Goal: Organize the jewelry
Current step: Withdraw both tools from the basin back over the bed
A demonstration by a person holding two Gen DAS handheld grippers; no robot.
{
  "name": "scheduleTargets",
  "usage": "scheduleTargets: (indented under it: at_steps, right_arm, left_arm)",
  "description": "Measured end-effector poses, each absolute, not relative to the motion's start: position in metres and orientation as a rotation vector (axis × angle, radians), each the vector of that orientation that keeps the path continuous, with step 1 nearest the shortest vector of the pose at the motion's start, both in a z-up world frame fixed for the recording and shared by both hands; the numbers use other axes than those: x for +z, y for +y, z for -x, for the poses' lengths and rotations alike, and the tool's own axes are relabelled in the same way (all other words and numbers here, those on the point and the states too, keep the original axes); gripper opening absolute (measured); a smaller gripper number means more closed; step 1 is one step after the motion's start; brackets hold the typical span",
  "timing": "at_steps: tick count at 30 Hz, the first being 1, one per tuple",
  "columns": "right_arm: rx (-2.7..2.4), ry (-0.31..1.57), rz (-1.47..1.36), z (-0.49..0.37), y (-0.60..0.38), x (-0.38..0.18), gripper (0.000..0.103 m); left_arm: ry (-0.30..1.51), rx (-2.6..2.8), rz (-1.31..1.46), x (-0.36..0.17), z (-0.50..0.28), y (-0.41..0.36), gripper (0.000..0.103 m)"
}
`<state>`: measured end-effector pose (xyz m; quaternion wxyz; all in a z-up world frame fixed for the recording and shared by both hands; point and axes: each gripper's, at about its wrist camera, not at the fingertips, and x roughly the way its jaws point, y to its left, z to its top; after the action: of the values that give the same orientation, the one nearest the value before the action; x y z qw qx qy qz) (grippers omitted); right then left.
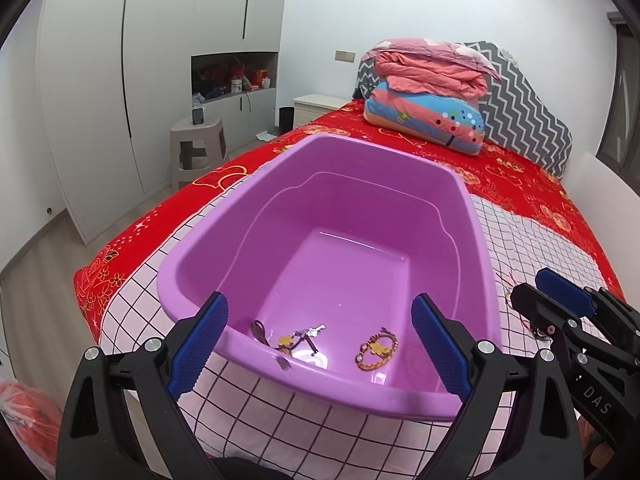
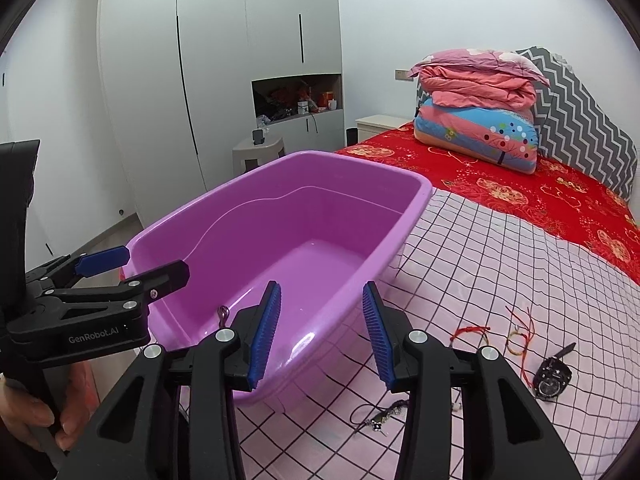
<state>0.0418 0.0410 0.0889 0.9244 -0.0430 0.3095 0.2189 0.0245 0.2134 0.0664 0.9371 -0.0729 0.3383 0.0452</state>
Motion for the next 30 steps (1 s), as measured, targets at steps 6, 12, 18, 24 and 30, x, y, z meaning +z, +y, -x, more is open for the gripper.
scheduleTargets:
  at_steps: [6, 12, 18, 24, 30]
  right_arm:
    - [0.429, 0.624, 0.071, -0.025, 0.024, 0.093, 0.044]
    - [0.411, 0.621, 0.050, -0.012, 0.005, 0.094, 0.046]
    - [0.392, 0.627, 0.026, -0.003, -0.013, 0.093, 0.048]
    - [0.355, 0.636, 0.007, 0.010, -0.034, 0.086, 0.048]
    - [0.320, 0.648, -0.019, 0.025, -0.055, 0.077, 0.051]
  left_arm:
    - [0.688, 0.073, 0.140, 0.071, -0.015, 0.200, 0.092]
    - [0.688, 0.056, 0.130, 0.074, -0.005, 0.184, 0.093]
    - [0.688, 0.043, 0.114, 0.076, 0.004, 0.166, 0.094]
    - [0.695, 0.022, 0.105, 0.076, 0.013, 0.147, 0.094]
    - [0.699, -0.010, 0.076, 0.075, 0.020, 0.124, 0.095]
